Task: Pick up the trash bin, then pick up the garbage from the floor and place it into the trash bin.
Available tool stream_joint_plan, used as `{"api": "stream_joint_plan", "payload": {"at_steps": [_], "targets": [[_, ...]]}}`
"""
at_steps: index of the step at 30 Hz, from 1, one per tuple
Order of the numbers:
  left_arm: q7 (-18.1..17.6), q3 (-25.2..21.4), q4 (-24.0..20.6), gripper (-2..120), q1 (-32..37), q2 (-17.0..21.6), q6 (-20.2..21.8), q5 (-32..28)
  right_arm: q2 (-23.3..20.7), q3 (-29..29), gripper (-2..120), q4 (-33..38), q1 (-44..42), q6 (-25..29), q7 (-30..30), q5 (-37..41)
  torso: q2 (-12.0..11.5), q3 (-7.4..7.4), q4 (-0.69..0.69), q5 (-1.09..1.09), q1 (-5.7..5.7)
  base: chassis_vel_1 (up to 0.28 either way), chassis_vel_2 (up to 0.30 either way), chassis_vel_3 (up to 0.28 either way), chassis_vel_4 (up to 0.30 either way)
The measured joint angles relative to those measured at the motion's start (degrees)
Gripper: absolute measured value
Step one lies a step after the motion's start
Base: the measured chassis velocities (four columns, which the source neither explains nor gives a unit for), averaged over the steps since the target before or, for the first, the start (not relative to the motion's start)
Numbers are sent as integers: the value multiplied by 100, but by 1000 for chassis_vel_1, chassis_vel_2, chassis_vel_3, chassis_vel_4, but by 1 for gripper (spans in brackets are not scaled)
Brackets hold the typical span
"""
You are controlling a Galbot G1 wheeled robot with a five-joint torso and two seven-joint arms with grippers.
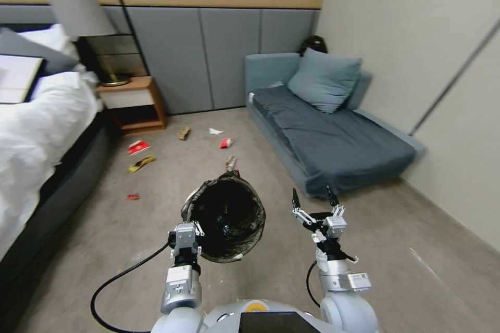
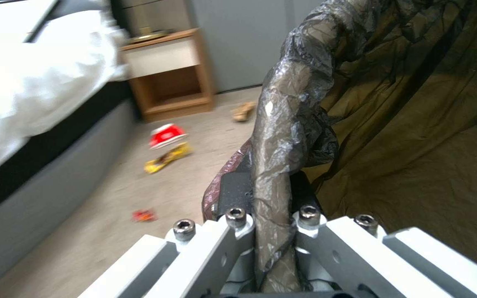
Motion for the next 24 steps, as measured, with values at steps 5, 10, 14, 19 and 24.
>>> {"api": "stream_joint_plan", "payload": {"at_steps": [5, 10, 14, 19, 24], "targets": [[-2, 0, 57, 0, -5, -8, -79, 40, 0, 7, 100, -2, 9, 12, -33, -1, 0, 0, 0, 0, 0, 120, 126, 119, 128], [-8, 11, 73, 0, -4, -11, -106, 52, 0, 9, 100, -18, 11, 30, -55, -5, 0, 0, 2, 0, 0, 101, 109, 101, 113], [-12, 32, 90, 0, -4, -18, -123, 56, 0, 18, 100, -26, 12, 48, -82, -7, 0, 0, -1, 0, 0, 21, 23, 31, 26], [-12, 39, 126, 0, -5, -22, -205, 91, 0, 22, 100, -47, 18, 63, -101, -29, 0, 0, 0, 0, 0, 0, 0, 0, 0], [-11, 43, 136, 0, -6, -26, -279, 139, 0, 16, 100, -53, 21, 76, -122, -46, 0, 0, -1, 0, 0, 0, 0, 0, 0]]}}
